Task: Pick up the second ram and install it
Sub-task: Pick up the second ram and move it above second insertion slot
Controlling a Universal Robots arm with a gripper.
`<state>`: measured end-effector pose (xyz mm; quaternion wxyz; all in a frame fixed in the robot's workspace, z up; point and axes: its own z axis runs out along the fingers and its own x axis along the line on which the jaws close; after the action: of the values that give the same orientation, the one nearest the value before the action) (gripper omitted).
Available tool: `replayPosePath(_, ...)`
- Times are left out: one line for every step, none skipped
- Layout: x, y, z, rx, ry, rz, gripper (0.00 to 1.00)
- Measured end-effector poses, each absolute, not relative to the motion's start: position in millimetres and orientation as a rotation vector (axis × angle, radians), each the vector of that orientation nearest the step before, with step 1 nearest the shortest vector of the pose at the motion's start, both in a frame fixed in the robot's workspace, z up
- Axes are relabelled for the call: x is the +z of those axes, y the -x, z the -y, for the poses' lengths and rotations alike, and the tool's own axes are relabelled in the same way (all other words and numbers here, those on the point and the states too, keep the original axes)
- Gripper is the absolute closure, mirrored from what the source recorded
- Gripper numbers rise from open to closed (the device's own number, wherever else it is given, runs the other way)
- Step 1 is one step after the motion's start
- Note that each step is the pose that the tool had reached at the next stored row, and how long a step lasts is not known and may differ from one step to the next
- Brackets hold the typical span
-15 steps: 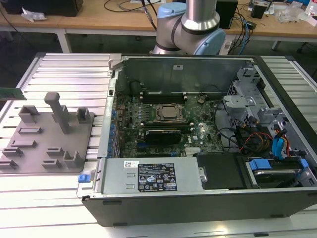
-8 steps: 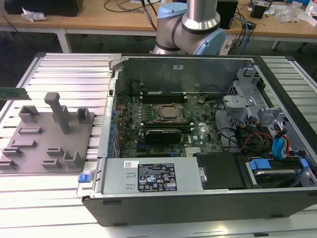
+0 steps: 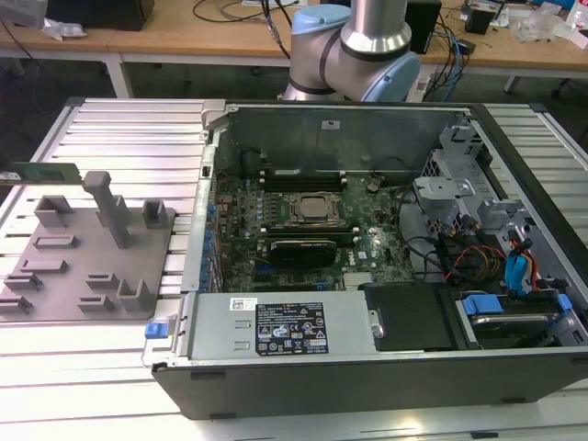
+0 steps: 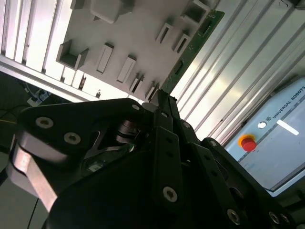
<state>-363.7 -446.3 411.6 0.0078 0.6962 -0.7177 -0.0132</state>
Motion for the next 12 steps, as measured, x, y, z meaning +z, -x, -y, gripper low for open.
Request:
replayPosePath(412, 362, 446, -0.041, -2.176, 2.244, 0.91)
replayPosePath(412, 360, 446, -0.041, -2.176, 2.244, 0.91)
replayPosePath(412, 355, 446, -0.041, -2.176, 2.244, 0.91)
replayPosePath(412, 348, 446, -0.041, -2.176, 2.244, 0.91)
replayPosePath(412, 338, 446, -0.041, -2.176, 2.244, 0.91)
replayPosePath(412, 333, 446, -0.041, -2.176, 2.244, 0.91)
replayPosePath(412, 326, 446, -0.041, -2.176, 2.244, 0.91)
replayPosePath(412, 321, 446, -0.041, -2.176, 2.244, 0.91)
replayPosePath(412, 318, 446, -0.041, -2.176, 2.243, 0.91)
replayPosePath(412, 313, 446, -0.041, -2.176, 2.244, 0.91)
replayPosePath(412, 306, 446, -0.041, -2.176, 2.244, 0.91)
replayPosePath(412, 302, 446, -0.041, -2.176, 2.244, 0.91)
